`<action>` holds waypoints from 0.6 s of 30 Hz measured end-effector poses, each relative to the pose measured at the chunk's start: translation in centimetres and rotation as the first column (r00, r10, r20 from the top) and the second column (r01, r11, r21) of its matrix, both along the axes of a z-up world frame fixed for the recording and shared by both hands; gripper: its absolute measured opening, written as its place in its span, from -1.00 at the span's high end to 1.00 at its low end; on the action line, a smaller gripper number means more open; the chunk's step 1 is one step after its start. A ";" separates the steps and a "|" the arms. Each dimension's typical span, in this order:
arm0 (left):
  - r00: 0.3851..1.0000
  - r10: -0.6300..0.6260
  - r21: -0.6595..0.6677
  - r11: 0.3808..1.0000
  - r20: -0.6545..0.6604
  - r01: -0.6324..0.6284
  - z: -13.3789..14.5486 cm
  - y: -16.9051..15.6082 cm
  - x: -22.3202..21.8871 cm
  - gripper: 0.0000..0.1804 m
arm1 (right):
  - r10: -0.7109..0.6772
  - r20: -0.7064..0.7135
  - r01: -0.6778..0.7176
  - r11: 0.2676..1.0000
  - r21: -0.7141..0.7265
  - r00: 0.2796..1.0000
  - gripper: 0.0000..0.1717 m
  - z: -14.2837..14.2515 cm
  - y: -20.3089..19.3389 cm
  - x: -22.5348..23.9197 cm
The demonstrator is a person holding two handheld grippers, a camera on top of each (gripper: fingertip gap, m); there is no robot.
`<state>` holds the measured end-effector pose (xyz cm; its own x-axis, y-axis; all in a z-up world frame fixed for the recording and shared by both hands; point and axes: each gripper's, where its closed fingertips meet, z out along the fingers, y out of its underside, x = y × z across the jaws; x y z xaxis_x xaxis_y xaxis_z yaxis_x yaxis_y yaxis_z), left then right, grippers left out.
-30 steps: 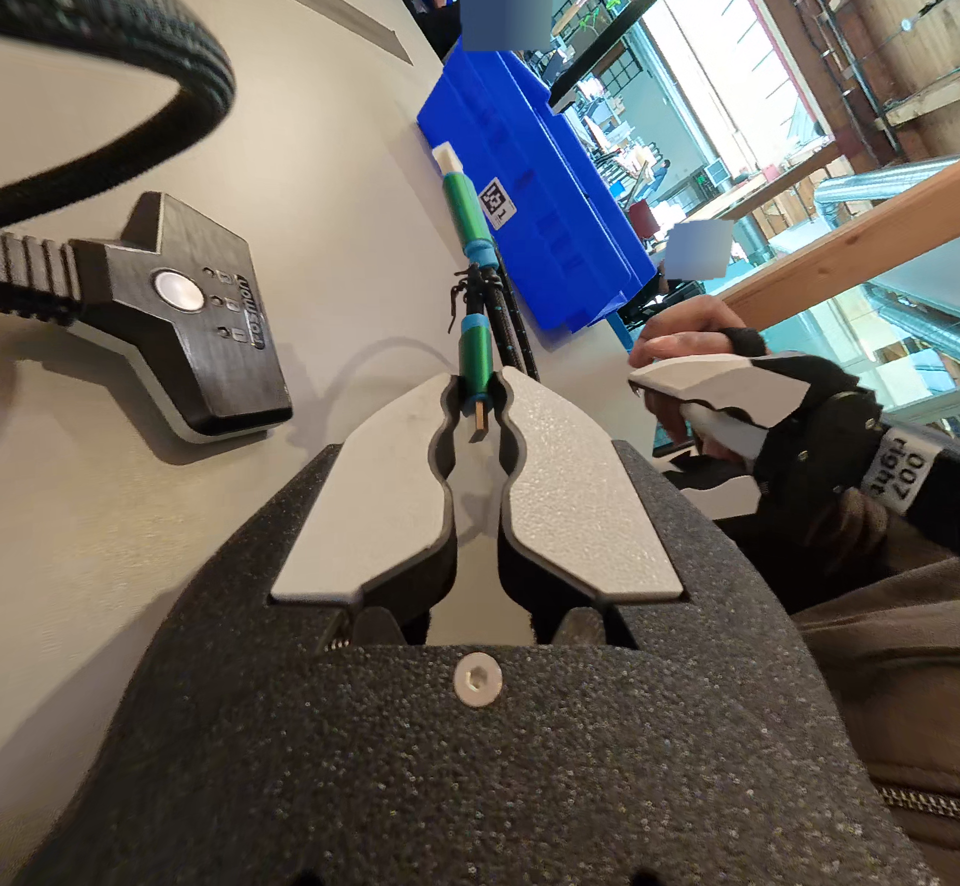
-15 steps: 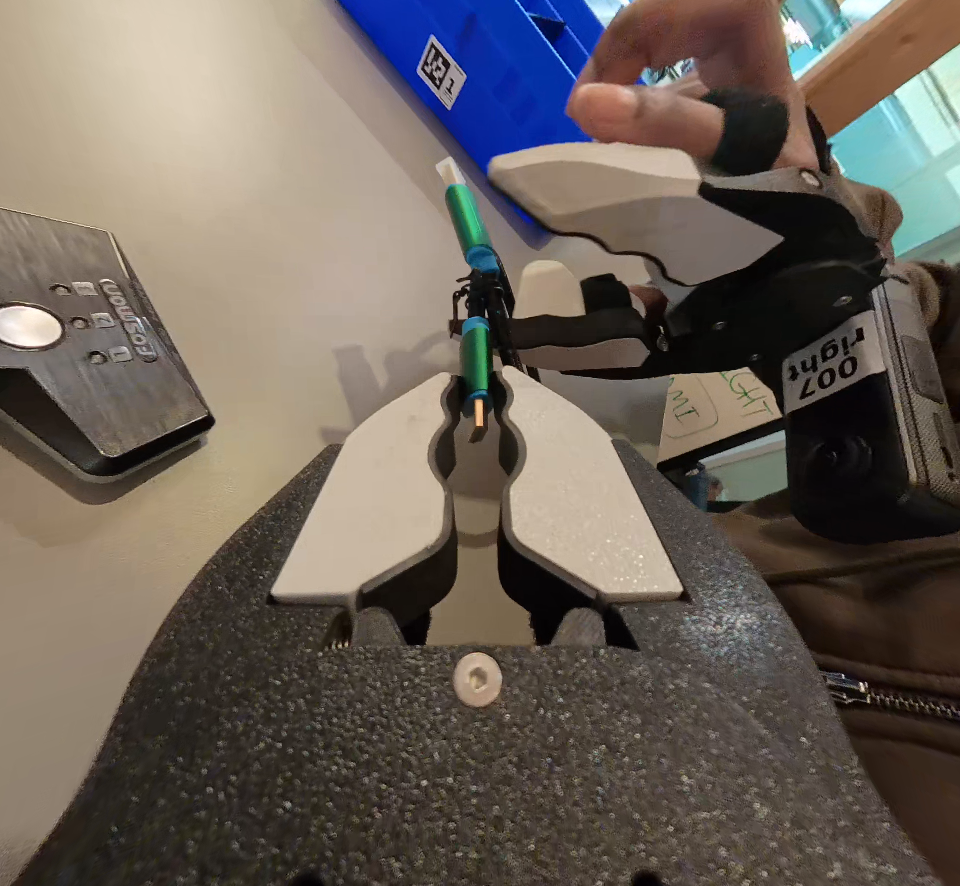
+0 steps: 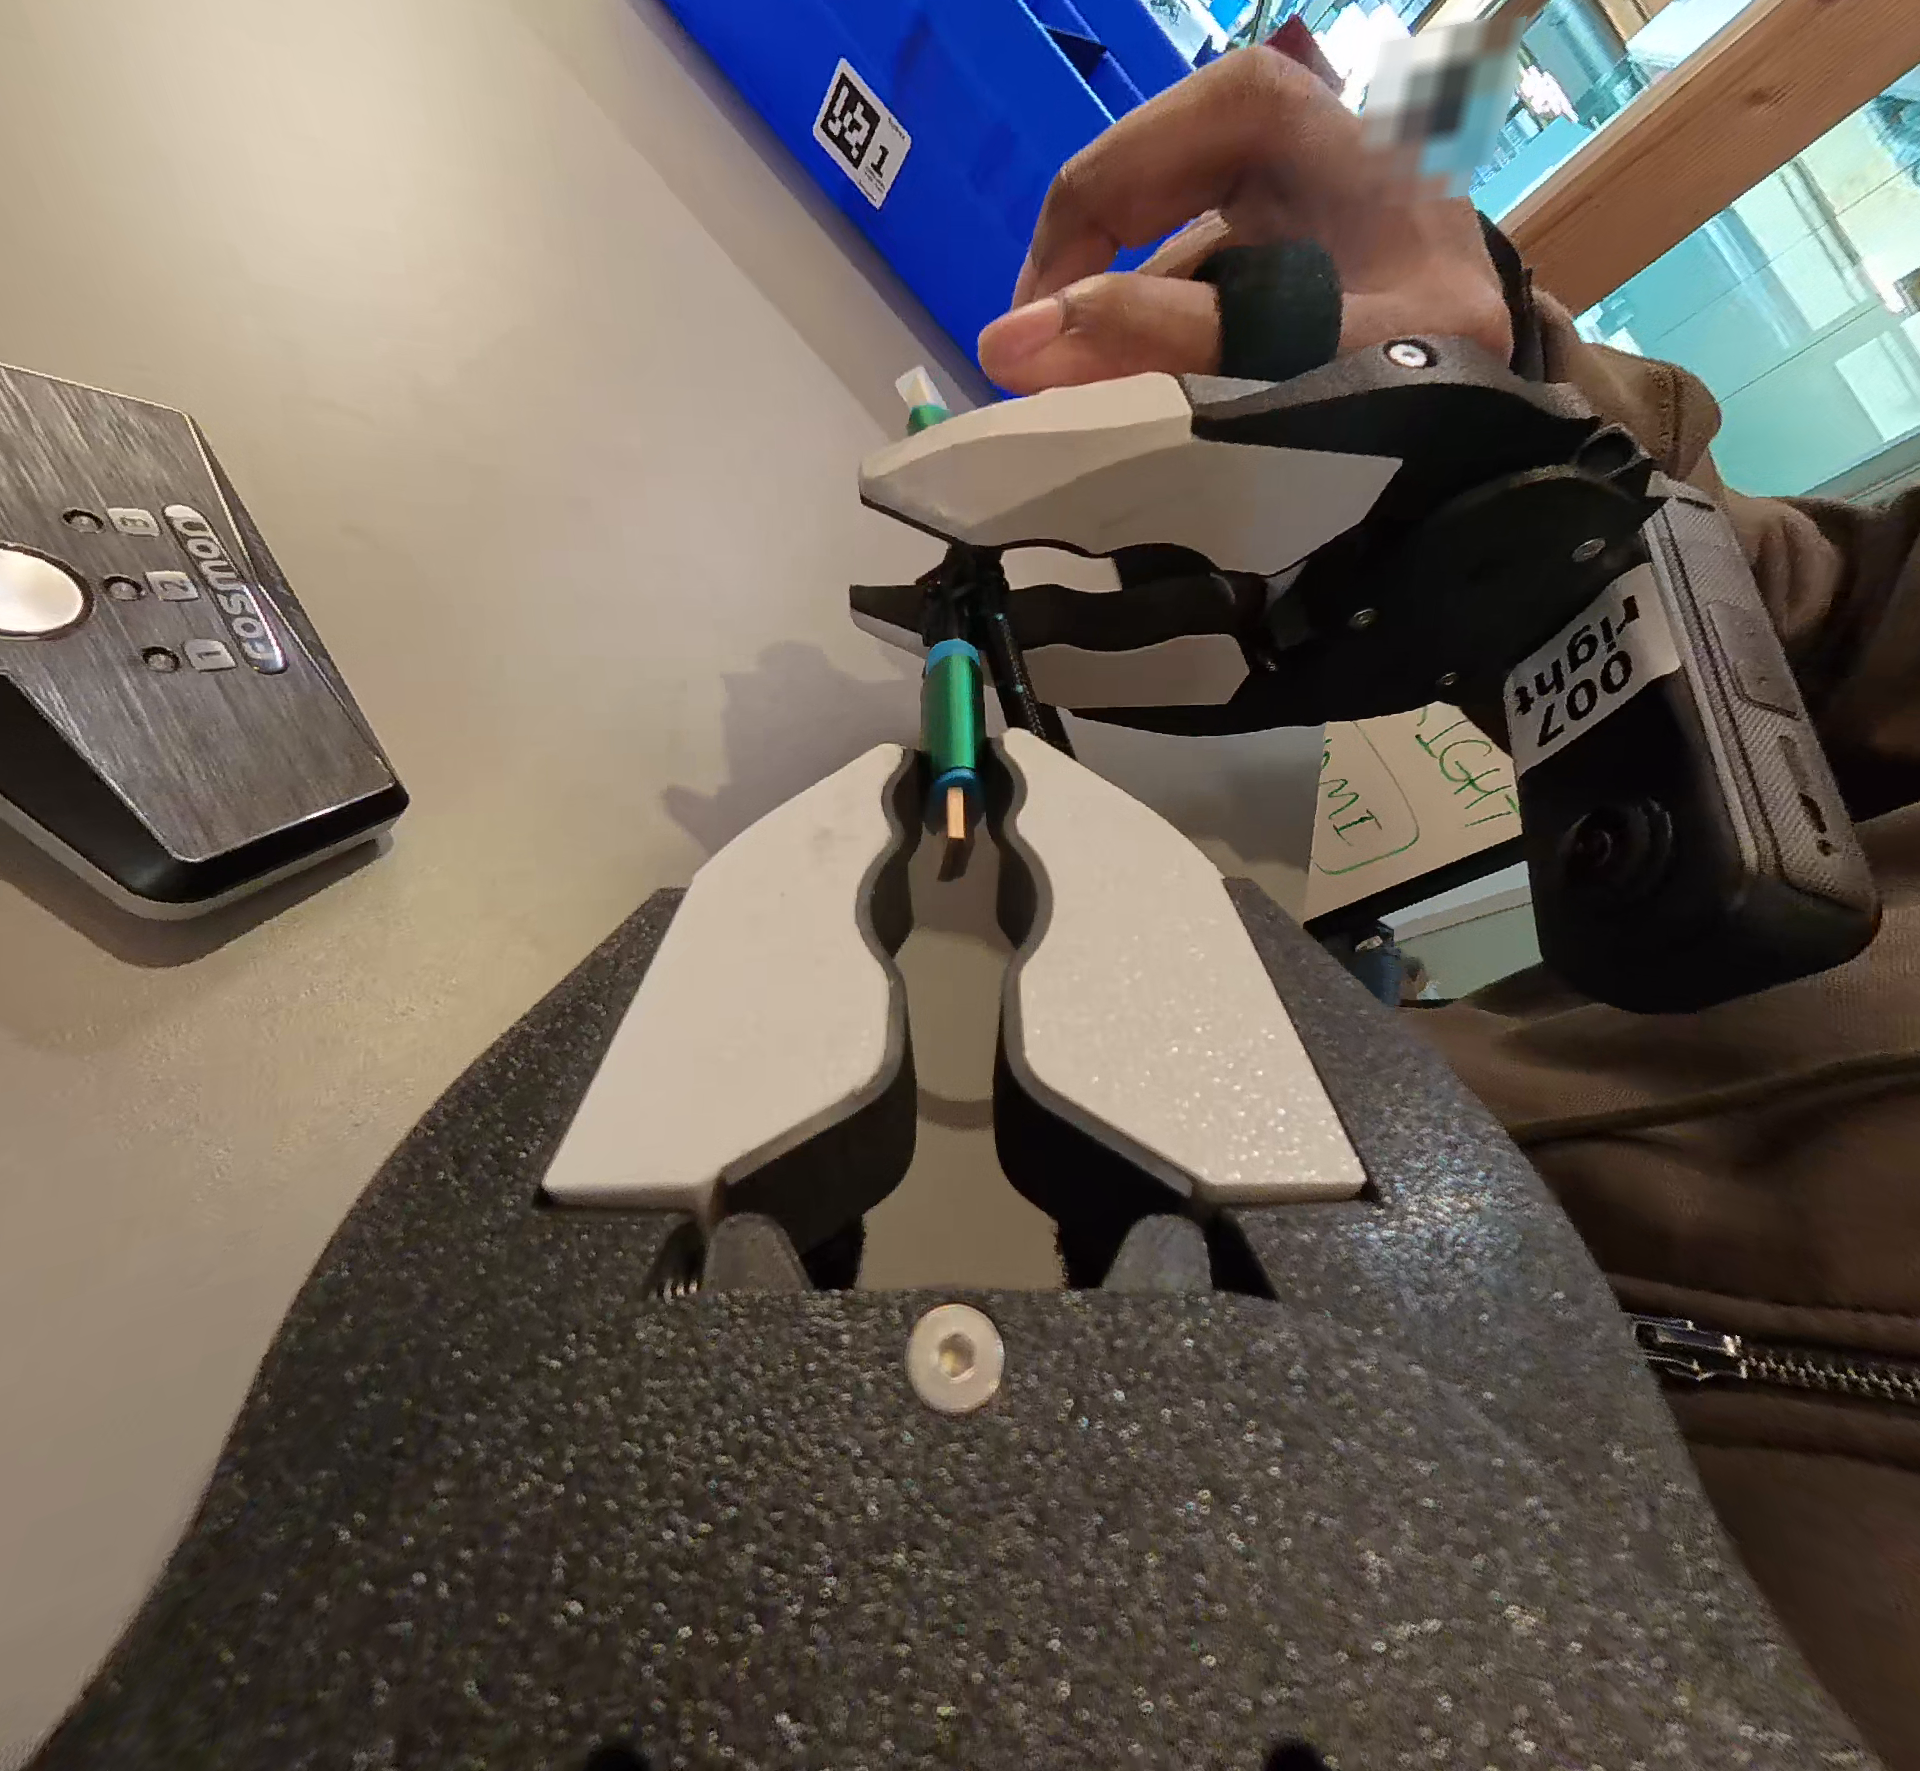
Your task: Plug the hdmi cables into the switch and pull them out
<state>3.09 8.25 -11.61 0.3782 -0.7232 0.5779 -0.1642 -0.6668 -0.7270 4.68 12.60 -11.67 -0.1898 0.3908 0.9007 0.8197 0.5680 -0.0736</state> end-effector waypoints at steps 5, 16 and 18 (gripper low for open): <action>1.000 -0.016 0.011 1.000 -0.025 0.016 0.0 0.0 0.3 0.87 | -0.030 -0.020 0.029 0.999 -0.037 0.999 0.73 -0.2 -0.1 0.6; 0.993 -0.041 0.118 0.992 -0.106 0.054 0.4 -0.5 0.6 0.87 | -0.038 -0.052 0.038 0.999 0.002 0.998 0.74 0.4 -0.5 1.1; 0.993 -0.037 0.140 0.989 -0.116 0.054 0.6 -0.5 0.7 0.87 | -0.040 -0.063 0.041 0.999 0.025 0.997 0.74 0.8 -0.4 1.1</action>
